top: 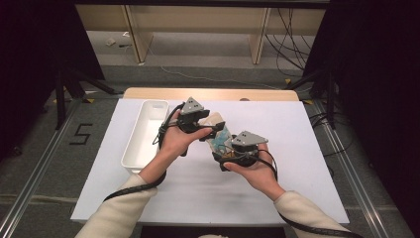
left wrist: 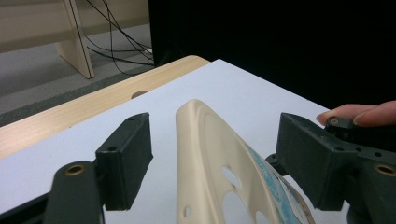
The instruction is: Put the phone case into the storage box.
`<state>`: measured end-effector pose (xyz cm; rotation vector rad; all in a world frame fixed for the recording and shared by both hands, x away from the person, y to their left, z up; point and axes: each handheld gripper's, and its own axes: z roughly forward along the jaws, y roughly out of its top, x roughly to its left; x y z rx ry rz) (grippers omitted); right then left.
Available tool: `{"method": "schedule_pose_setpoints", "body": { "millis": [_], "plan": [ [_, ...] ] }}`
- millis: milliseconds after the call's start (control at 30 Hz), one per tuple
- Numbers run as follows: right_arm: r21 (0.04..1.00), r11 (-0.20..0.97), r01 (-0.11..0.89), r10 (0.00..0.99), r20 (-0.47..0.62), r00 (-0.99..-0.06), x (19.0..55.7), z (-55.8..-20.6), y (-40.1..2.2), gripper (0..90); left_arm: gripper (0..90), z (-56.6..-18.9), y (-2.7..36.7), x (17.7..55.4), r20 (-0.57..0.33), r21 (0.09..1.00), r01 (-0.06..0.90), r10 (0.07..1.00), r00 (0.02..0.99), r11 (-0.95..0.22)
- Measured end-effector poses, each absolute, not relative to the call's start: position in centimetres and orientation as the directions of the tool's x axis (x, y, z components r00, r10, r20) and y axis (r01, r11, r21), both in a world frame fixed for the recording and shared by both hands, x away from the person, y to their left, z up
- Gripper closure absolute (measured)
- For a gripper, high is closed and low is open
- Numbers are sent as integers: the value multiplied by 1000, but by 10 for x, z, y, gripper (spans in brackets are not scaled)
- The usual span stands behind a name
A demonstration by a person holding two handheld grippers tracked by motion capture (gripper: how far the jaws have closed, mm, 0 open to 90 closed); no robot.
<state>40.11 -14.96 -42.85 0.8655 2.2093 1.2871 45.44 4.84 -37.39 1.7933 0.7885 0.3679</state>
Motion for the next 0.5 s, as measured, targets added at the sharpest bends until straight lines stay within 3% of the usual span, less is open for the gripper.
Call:
{"method": "schedule_pose_setpoints", "body": {
  "millis": [500],
  "plan": [
    [880,379,287,700,-69,-711,400,-428,-148,114,371,-376,49,456,-159,917,360,667,727,-174]
  ]
}}
